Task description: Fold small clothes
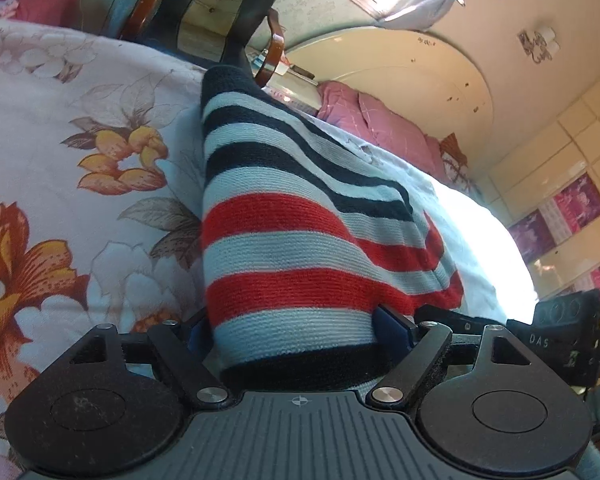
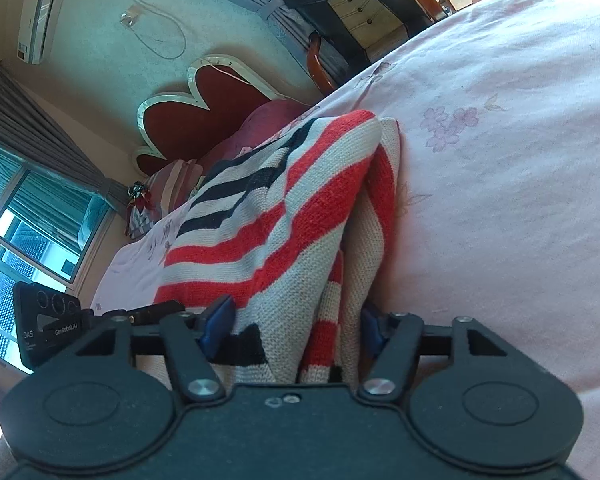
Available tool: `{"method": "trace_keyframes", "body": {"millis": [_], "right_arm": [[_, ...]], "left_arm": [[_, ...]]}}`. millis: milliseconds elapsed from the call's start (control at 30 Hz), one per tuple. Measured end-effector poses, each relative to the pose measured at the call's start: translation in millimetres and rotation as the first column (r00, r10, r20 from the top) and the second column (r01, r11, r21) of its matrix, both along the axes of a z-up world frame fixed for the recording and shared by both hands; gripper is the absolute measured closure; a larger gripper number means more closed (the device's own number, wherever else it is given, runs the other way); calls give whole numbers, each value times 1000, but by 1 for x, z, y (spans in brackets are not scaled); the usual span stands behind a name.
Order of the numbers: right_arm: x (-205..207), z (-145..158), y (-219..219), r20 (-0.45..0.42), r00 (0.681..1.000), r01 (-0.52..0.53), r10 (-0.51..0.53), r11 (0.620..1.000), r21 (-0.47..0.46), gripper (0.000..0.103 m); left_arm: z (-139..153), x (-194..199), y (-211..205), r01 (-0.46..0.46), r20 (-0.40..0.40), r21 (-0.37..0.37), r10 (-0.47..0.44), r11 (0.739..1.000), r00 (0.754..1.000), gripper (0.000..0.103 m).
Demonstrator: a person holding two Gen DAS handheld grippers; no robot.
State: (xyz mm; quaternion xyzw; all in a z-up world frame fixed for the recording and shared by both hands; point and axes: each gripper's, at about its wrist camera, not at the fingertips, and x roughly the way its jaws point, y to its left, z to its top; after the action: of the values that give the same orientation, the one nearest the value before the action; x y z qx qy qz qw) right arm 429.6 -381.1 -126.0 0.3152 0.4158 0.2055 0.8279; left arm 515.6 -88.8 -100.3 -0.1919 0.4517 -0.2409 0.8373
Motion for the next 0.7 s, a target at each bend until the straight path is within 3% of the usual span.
{"method": "trace_keyframes", "body": {"millis": [33,100,200,400,700], "right_arm": [[-1,1,1,-2,1000,3,-3,1000,-10,50],[-2,3,2,-1,1000,-3,3,1000,-24,60],[-10,11,4,19,1000,-17,17,1000,-10,67],[-29,30,14,59,998,-25,27,999,-46,69],[-59,67,27,109,993,-40,50,994,-98,69]], "left_arm": [[1,1,-8,18,5,15,-19,1000,1000,28],[3,2,-10,22,-8,-8,-22,1000,1000,37],[11,-3,-3,28,5,-57,-28,998,1000,51],[34,-26,-8,46,39,-13,-45,999,998,54],[62,-74,-5,43,73,-10,-43,999,996,54]]}}
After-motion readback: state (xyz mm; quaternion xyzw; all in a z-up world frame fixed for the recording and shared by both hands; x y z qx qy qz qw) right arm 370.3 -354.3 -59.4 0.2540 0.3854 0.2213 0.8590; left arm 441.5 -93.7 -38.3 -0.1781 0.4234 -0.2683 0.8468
